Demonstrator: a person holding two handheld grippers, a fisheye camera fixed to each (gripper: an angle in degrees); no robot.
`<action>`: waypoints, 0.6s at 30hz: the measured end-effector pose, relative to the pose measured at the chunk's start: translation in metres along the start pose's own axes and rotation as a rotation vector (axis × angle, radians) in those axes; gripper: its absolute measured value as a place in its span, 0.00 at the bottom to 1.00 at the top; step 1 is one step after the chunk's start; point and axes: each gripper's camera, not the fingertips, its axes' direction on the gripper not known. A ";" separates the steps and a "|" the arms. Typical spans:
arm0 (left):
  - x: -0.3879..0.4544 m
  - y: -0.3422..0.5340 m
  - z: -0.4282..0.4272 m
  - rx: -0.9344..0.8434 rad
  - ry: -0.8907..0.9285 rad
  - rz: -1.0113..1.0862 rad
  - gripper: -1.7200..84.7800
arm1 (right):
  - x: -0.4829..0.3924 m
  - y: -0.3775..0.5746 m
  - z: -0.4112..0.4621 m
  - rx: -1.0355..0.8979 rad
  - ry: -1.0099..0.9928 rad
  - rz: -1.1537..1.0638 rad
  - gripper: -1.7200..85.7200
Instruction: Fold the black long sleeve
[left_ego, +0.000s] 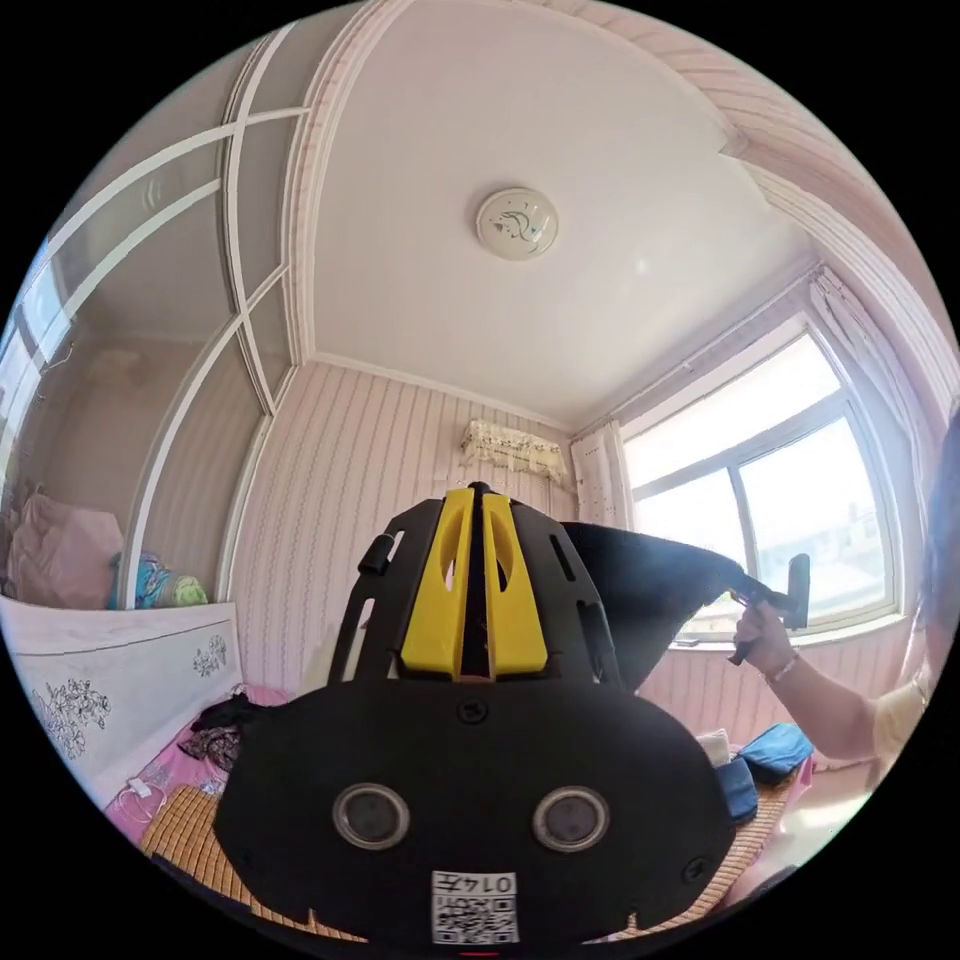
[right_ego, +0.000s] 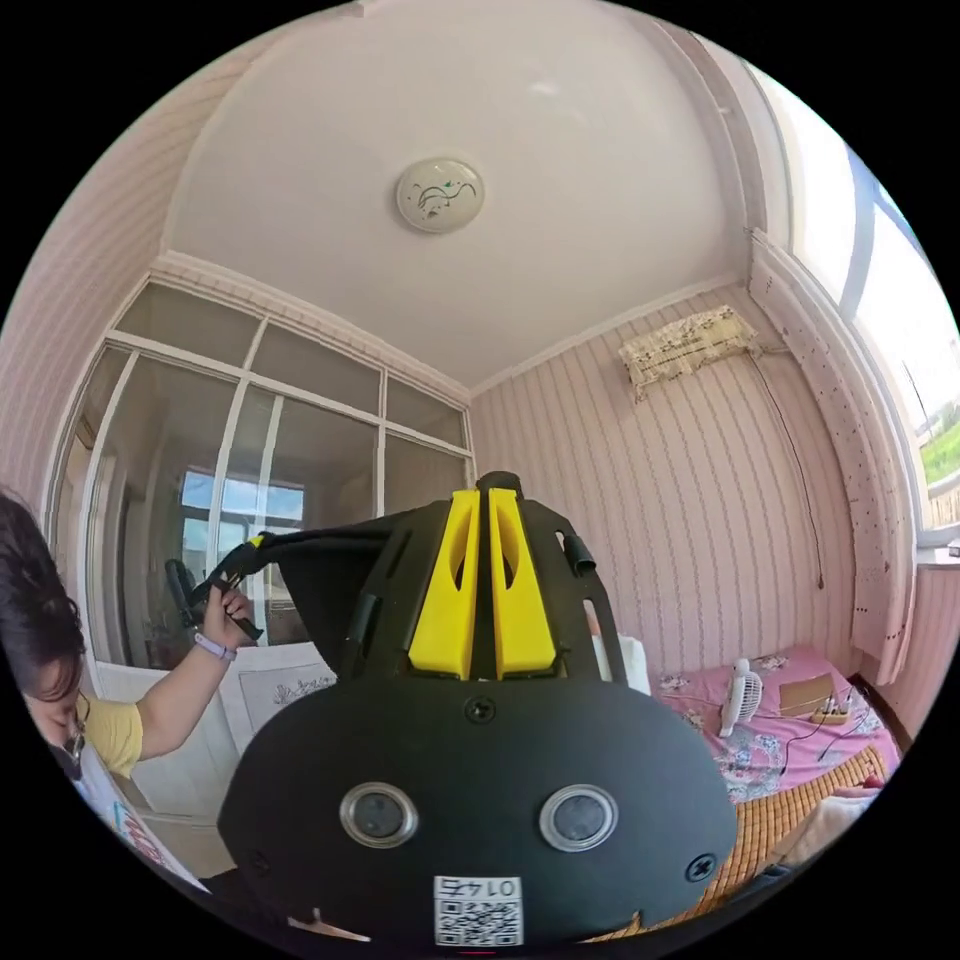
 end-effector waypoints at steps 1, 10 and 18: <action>-0.013 0.031 0.012 -0.091 -0.010 -0.011 0.01 | 0.007 0.023 0.008 -0.066 0.014 0.001 0.03; -0.133 0.357 0.049 -0.975 -0.152 -0.379 0.01 | 0.105 0.289 0.061 -0.725 0.133 0.393 0.03; -0.185 0.514 0.029 -1.335 -0.179 -0.736 0.01 | 0.138 0.450 0.062 -1.139 0.227 0.734 0.03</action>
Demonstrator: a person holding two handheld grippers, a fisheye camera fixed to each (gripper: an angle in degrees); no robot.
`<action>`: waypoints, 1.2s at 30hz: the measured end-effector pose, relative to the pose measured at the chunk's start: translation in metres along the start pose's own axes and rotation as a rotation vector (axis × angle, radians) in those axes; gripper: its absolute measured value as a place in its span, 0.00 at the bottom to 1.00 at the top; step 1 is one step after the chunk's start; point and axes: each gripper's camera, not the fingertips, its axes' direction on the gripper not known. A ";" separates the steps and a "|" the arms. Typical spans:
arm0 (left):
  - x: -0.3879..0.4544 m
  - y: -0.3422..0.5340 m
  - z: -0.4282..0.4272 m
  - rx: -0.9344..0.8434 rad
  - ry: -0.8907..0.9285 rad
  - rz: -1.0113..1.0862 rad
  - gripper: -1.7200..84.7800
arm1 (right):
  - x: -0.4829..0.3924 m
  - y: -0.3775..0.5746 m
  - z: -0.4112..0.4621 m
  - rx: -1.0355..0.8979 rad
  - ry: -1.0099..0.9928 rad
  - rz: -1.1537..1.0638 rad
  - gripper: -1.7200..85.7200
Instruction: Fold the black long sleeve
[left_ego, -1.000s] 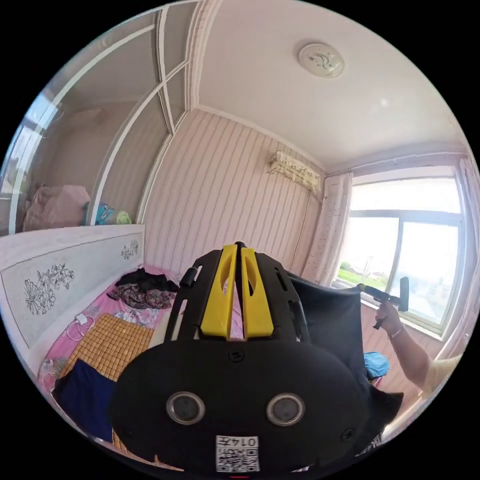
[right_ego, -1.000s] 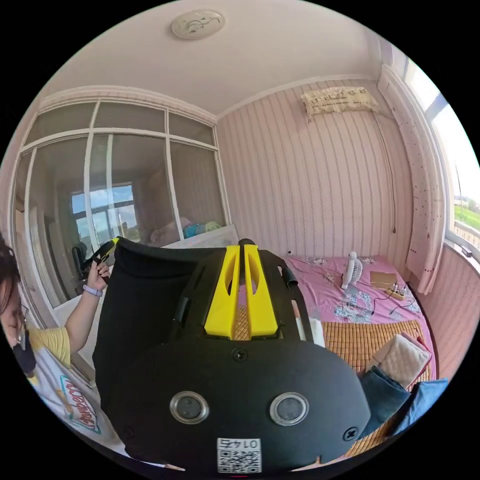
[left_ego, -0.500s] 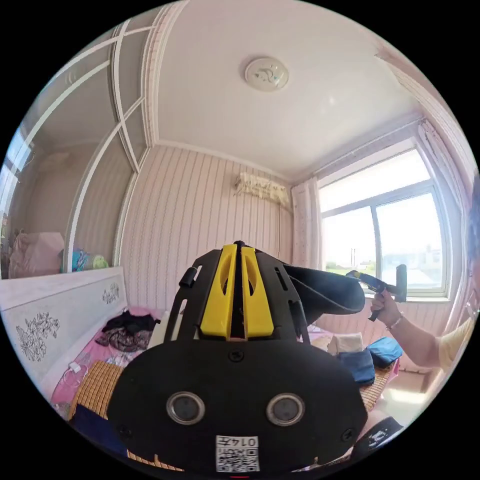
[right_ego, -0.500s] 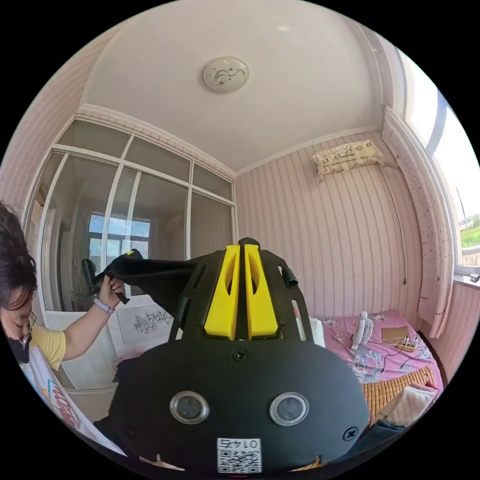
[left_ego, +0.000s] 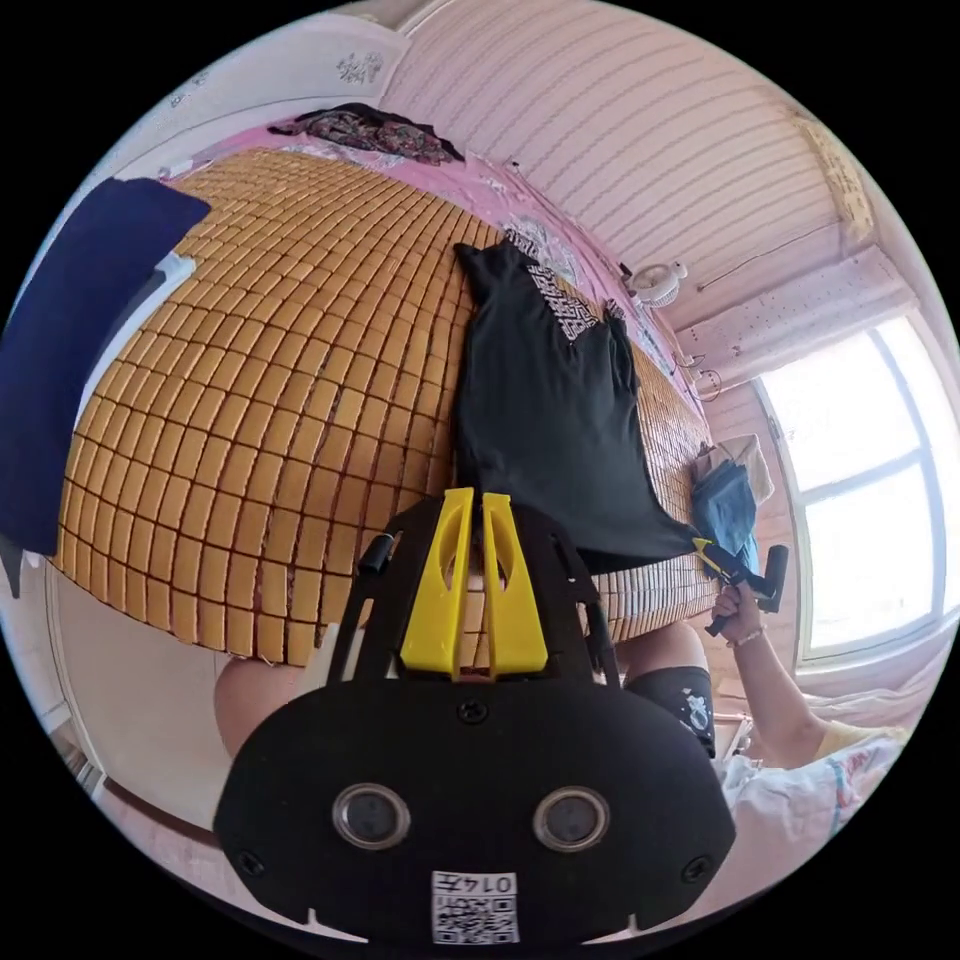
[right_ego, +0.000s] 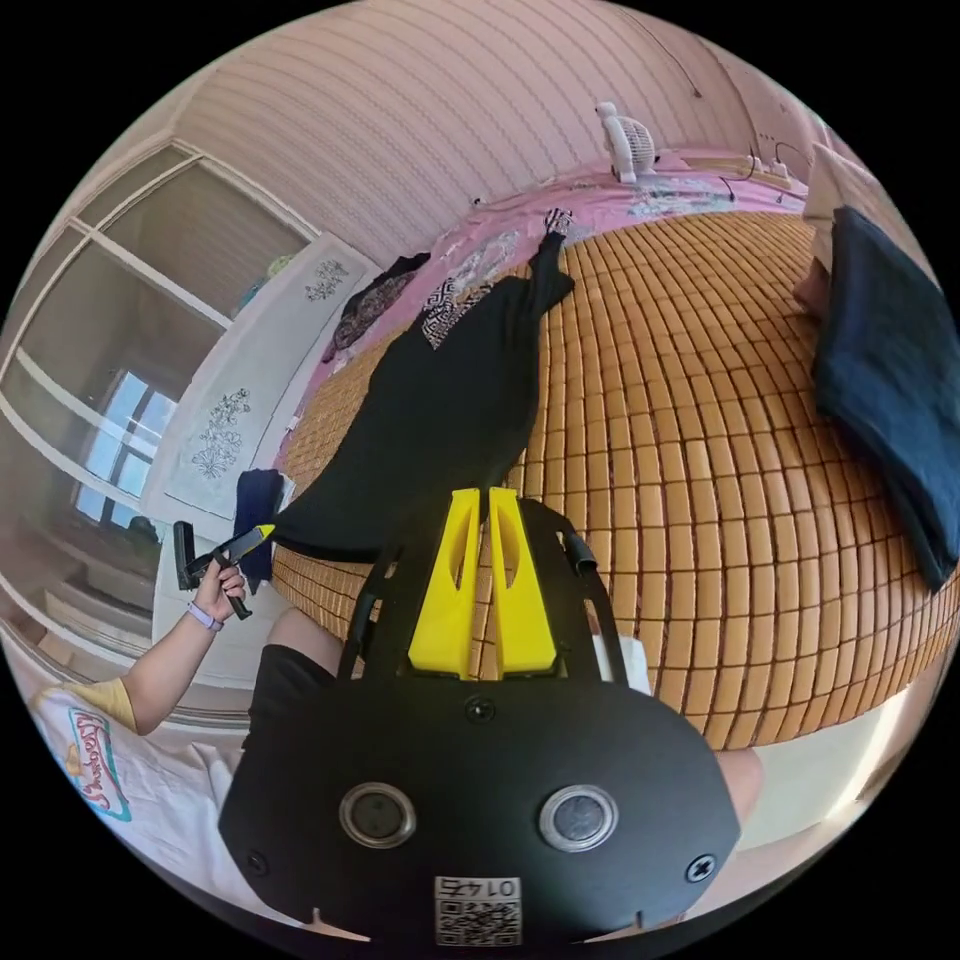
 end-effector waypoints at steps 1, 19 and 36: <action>-0.007 -0.005 0.008 -0.040 -0.004 -0.014 0.01 | 0.006 0.000 0.008 -0.038 0.012 0.026 0.03; -0.036 -0.113 0.060 -0.154 -0.088 0.030 0.10 | -0.007 -0.100 0.042 -0.160 0.226 -0.010 0.15; -0.076 -0.142 0.065 -0.207 -0.161 0.102 0.01 | 0.006 -0.147 0.024 -0.222 0.161 0.006 0.02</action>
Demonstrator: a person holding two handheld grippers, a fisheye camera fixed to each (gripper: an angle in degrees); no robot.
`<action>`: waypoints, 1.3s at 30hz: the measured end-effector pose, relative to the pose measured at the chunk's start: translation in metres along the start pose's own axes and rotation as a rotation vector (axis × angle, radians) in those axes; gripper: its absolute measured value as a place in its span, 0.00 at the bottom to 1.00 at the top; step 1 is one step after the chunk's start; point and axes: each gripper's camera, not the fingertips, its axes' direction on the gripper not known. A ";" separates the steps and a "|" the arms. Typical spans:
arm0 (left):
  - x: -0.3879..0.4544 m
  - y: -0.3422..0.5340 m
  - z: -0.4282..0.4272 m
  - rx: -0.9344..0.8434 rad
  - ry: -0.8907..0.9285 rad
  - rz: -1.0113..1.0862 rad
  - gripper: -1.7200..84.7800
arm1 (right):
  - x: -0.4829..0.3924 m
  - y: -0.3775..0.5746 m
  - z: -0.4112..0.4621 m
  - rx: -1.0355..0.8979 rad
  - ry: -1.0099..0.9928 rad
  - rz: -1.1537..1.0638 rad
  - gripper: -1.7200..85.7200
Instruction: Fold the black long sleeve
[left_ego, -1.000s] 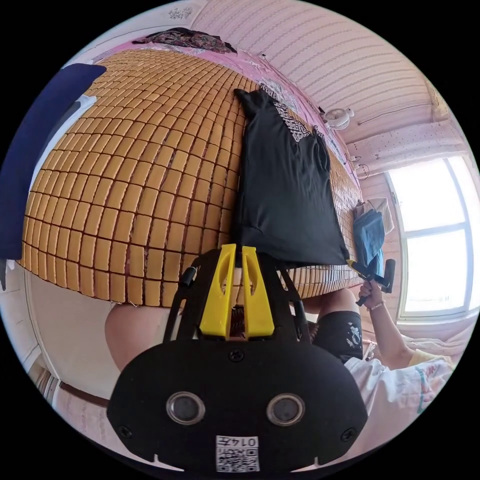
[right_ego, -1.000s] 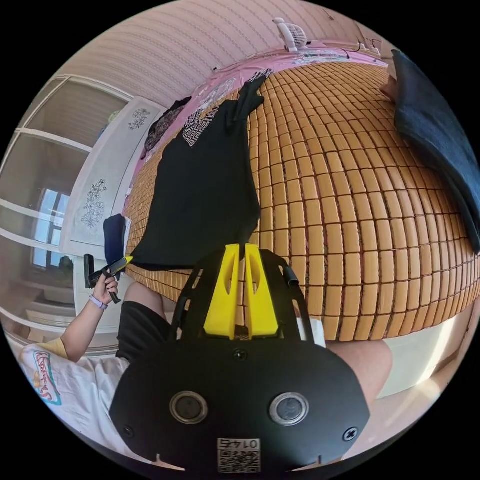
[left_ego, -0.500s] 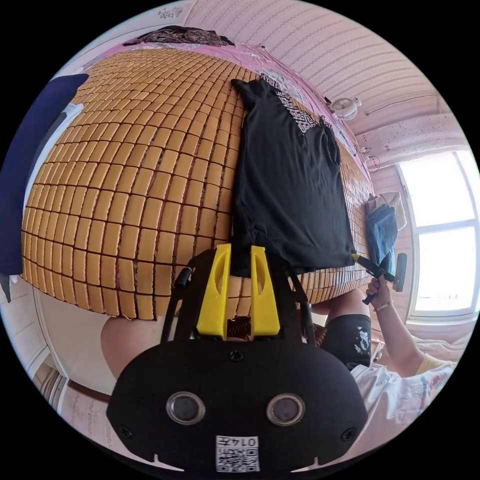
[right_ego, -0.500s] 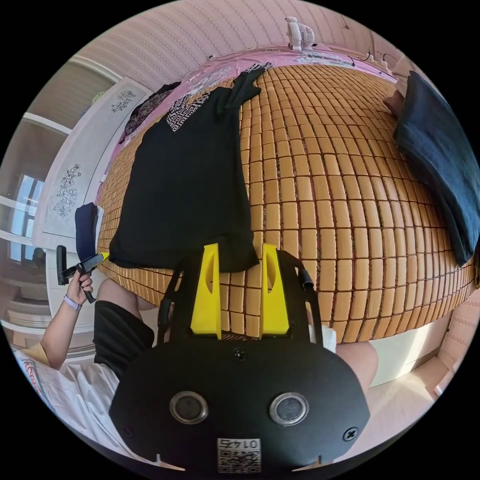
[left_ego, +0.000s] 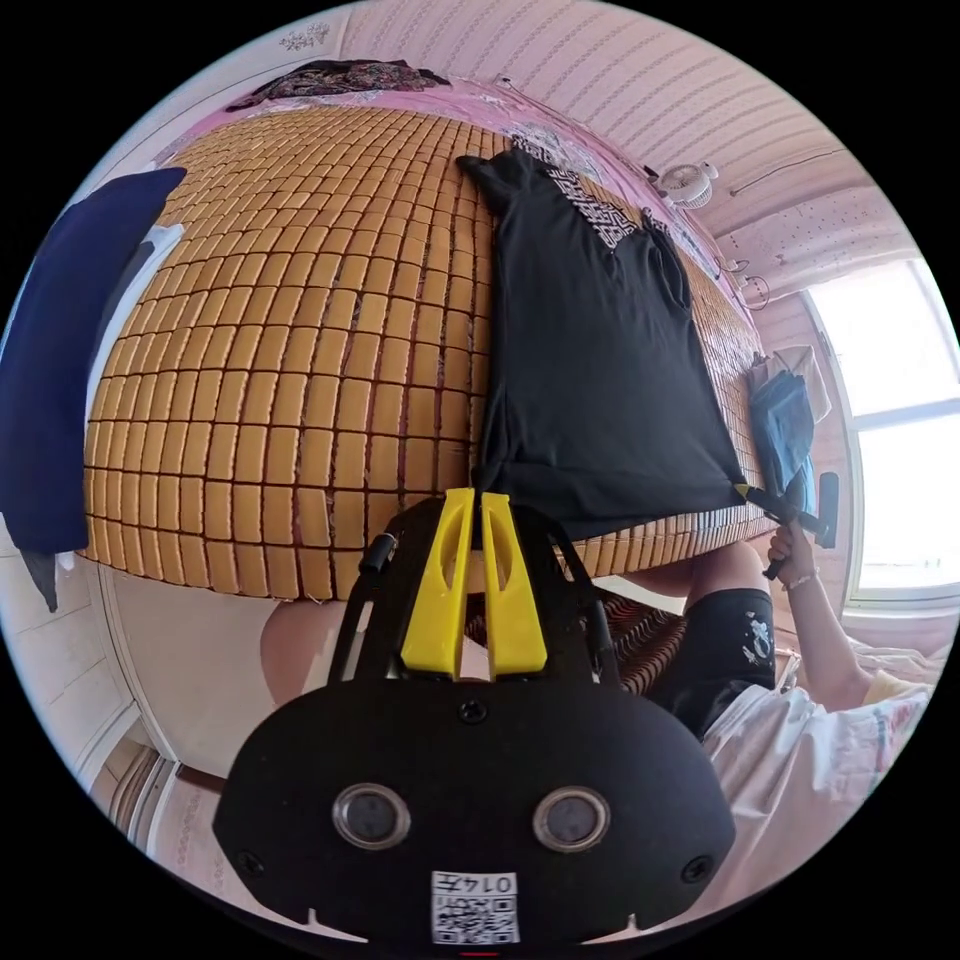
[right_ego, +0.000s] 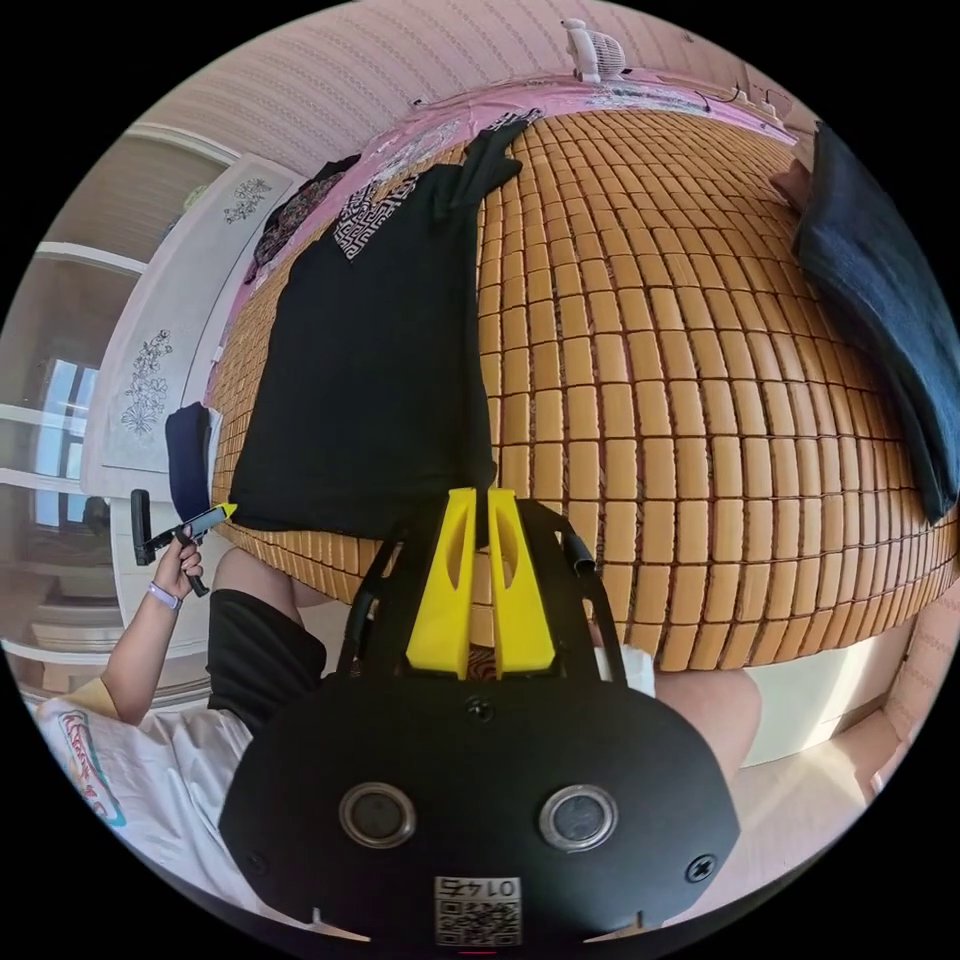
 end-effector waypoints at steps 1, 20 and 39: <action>-0.002 0.005 0.001 -0.010 -0.005 0.007 0.01 | 0.000 0.003 -0.002 -0.017 -0.006 -0.018 0.02; -0.007 -0.005 0.001 0.109 -0.067 0.108 0.05 | 0.029 0.028 -0.050 -0.013 0.011 -0.051 0.11; 0.119 -0.156 0.194 -0.043 0.043 0.347 0.01 | 0.030 -0.284 -0.007 0.230 0.066 0.015 0.13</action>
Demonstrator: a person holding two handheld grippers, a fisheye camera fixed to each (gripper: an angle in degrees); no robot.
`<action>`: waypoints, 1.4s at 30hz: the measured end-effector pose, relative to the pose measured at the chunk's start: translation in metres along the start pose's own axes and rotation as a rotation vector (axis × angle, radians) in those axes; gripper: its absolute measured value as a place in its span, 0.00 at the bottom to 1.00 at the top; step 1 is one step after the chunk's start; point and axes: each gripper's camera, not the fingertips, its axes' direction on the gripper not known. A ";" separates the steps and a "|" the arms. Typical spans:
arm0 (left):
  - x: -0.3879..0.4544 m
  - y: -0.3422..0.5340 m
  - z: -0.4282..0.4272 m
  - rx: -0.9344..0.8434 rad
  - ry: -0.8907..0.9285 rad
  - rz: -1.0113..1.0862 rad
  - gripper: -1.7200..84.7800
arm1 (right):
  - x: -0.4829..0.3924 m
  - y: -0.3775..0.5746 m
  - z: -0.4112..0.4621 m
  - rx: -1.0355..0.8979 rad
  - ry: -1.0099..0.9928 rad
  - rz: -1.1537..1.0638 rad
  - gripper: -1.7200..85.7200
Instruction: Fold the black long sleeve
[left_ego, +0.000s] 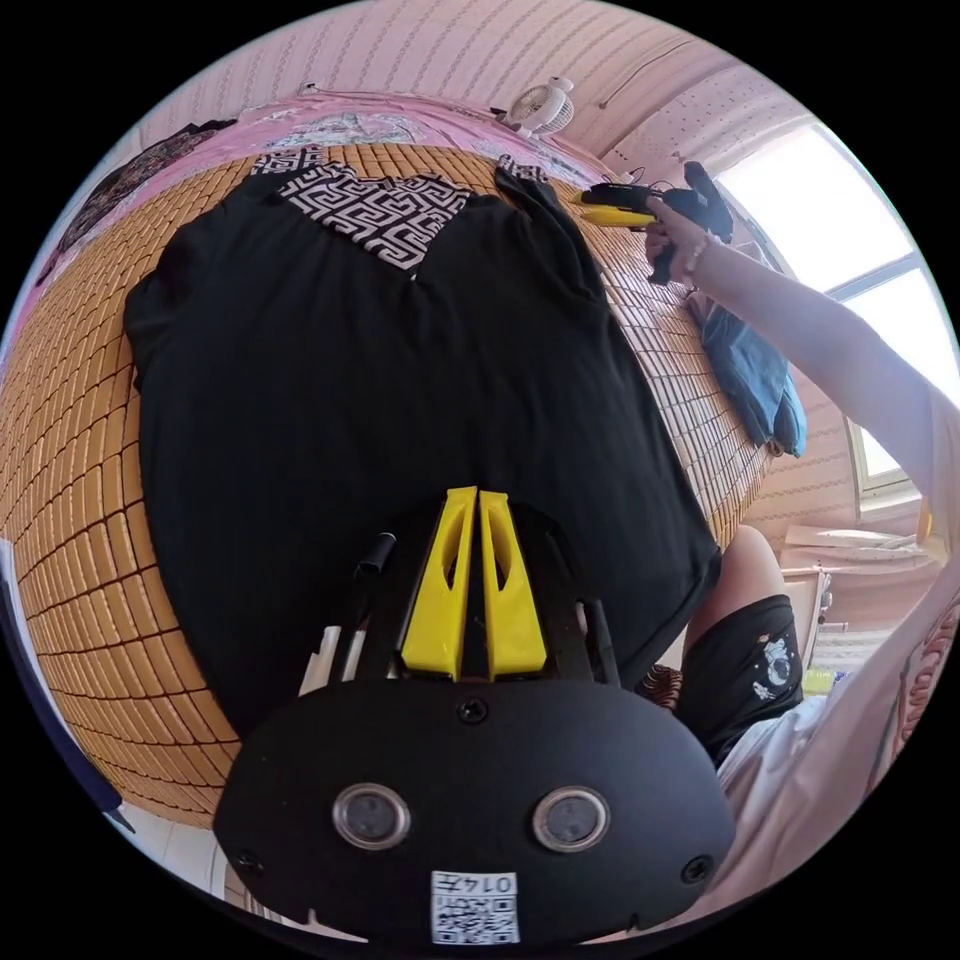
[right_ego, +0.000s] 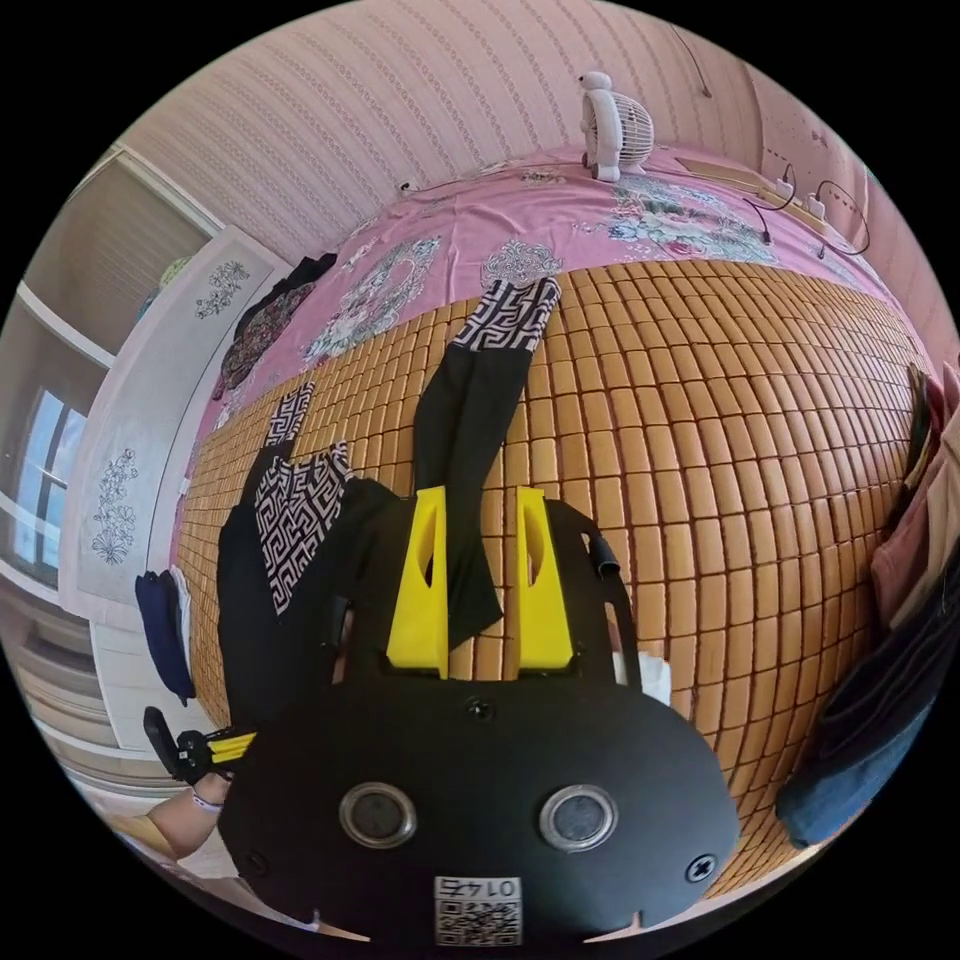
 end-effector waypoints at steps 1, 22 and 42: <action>0.000 -0.002 0.004 -0.005 0.003 0.003 0.01 | 0.000 -0.006 0.009 -0.012 0.010 0.002 0.13; 0.077 -0.085 0.065 0.014 0.069 0.207 0.01 | 0.092 0.304 -0.142 0.076 0.229 0.121 0.11; 0.154 -0.146 0.148 -0.056 0.033 0.374 0.01 | 0.083 0.391 -0.170 0.312 0.335 0.180 0.05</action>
